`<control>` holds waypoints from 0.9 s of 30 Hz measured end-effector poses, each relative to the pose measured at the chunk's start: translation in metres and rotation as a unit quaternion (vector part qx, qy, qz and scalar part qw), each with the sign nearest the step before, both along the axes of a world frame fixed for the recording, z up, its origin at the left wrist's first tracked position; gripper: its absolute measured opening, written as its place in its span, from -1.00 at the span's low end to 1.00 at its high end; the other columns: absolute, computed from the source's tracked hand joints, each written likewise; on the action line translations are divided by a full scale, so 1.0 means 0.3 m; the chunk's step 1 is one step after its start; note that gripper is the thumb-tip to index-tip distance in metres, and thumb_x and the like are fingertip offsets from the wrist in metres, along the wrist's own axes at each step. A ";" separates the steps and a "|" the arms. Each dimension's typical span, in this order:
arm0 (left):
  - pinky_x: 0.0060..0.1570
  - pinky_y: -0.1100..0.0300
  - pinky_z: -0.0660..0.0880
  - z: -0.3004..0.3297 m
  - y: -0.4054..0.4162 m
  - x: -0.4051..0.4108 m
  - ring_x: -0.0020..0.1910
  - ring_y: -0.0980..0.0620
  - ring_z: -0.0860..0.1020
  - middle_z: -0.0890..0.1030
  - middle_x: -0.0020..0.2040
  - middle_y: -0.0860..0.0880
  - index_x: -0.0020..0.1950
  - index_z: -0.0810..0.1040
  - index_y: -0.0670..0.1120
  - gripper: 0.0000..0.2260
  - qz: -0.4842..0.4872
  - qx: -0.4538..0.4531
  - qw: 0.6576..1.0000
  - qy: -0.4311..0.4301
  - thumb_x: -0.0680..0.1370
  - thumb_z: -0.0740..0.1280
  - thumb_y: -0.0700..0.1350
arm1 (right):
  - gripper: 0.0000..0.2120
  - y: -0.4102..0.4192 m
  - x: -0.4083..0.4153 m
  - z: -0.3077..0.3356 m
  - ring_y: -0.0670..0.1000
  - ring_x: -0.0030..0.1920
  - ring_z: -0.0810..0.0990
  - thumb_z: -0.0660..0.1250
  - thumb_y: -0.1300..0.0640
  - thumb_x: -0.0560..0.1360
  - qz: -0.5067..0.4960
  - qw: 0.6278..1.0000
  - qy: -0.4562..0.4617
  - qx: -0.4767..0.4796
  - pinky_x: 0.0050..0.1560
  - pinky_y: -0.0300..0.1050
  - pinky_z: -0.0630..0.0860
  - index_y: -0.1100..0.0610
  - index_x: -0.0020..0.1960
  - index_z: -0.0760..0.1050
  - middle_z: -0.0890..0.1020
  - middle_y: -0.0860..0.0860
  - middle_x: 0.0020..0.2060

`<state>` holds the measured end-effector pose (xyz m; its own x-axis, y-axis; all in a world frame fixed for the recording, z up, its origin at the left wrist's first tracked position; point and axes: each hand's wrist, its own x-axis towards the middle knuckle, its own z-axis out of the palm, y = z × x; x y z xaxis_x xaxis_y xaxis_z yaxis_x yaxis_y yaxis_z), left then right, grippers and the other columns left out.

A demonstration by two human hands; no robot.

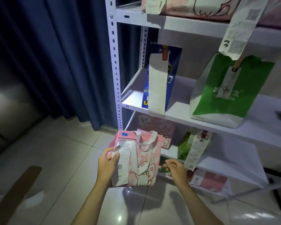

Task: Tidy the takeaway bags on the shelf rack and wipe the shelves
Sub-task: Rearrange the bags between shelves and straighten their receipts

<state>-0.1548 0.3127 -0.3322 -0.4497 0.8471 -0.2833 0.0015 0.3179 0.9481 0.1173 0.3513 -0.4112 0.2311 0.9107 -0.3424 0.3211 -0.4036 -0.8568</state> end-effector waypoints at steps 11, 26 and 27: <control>-0.31 0.24 0.49 -0.349 0.086 -0.052 -0.23 0.03 0.59 0.65 -0.17 -0.05 -0.08 0.57 -0.03 -0.90 0.073 0.060 0.994 0.052 0.56 0.40 -0.23 | -0.43 0.486 -0.018 -0.353 0.25 0.30 0.57 0.39 0.17 0.59 -0.088 0.989 -0.104 0.065 0.24 0.15 0.57 0.16 0.52 0.26 0.51 0.16 0.41; -0.14 -0.03 0.58 -0.397 0.029 -0.214 -0.21 -0.11 0.64 0.67 -0.17 -0.06 -0.09 0.55 0.06 -0.83 0.148 0.078 0.985 0.043 0.58 0.40 -0.22 | -0.91 0.506 -0.111 -0.380 0.11 -0.14 0.63 0.25 0.10 0.68 -0.120 0.983 -0.091 0.108 -0.30 0.05 0.64 0.05 -0.01 0.42 0.63 0.03 -0.11; -0.13 -0.04 0.58 -0.378 0.017 -0.230 -0.19 -0.11 0.64 0.67 -0.16 -0.05 -0.10 0.56 0.08 -0.82 0.155 0.075 0.984 0.050 0.57 0.41 -0.21 | -0.91 0.475 -0.122 -0.354 0.10 -0.15 0.61 0.23 0.10 0.69 -0.124 0.982 -0.099 0.102 -0.32 0.00 0.60 0.05 0.00 0.41 0.61 0.03 -0.12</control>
<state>-0.2237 0.3177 -0.4457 -0.7115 0.6946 -0.1069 0.0218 0.1737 0.9846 0.0807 0.4937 -0.5175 0.4983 0.8629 -0.0842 0.4023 -0.3162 -0.8592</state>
